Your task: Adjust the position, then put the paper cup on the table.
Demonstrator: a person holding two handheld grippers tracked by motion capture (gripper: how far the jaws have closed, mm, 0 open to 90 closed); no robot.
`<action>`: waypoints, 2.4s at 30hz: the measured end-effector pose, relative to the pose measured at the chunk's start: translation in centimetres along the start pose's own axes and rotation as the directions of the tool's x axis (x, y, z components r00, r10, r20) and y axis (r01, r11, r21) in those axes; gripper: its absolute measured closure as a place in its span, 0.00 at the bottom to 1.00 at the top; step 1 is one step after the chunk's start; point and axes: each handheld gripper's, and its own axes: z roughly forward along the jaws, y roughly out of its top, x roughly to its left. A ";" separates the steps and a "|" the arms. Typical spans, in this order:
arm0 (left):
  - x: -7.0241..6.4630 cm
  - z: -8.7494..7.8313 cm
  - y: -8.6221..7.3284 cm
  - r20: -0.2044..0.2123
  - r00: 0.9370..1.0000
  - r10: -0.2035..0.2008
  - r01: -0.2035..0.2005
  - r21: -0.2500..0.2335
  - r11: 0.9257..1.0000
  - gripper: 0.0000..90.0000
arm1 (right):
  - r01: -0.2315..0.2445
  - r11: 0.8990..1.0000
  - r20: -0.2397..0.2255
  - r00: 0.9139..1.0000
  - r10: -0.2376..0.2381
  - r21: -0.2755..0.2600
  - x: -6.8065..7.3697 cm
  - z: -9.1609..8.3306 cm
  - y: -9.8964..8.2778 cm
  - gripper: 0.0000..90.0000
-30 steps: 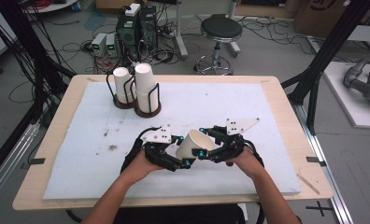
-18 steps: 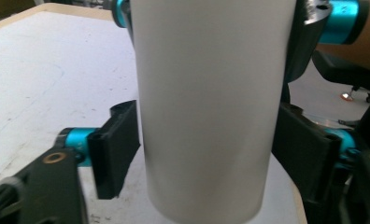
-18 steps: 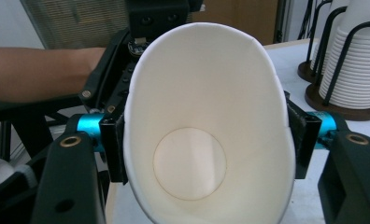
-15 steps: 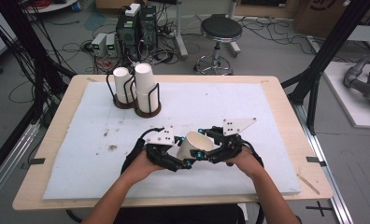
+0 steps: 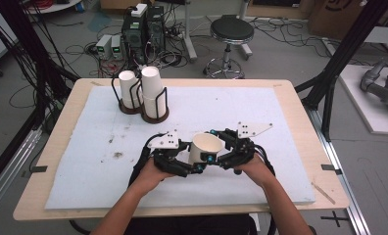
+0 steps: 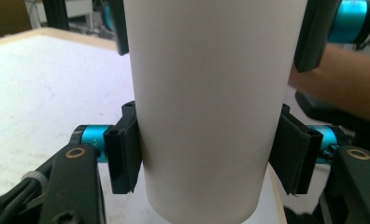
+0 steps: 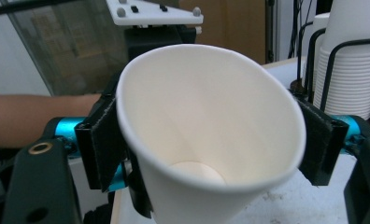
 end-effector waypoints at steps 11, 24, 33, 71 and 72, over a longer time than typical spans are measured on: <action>-0.2 0.5 -0.1 -0.018 1.000 0.015 -0.015 0.004 1.000 0.38 | 0.028 1.000 -0.007 1.000 -0.028 -0.006 -0.1 0.1 -0.2 0.37; 0.8 -2.9 -0.9 -0.214 0.977 0.006 0.009 0.068 0.998 0.25 | 0.130 0.987 0.136 0.980 -0.142 0.093 -0.2 -0.1 -0.1 0.40; 1.5 -6.5 -0.5 -0.302 0.953 -0.017 0.020 0.007 1.000 0.25 | 0.130 0.986 0.169 0.975 -0.146 0.102 -0.5 -0.5 0.1 0.40; 1.4 -12.6 -3.7 -0.402 0.915 -0.040 0.023 -0.045 0.999 0.25 | 0.085 0.994 0.474 0.874 -0.108 0.069 -5.3 -4.0 0.9 0.40; 1.4 -12.6 -3.8 -0.402 0.915 -0.038 0.023 -0.042 0.999 0.25 | 0.074 0.995 0.483 0.870 -0.096 0.063 -5.6 -4.2 0.9 0.40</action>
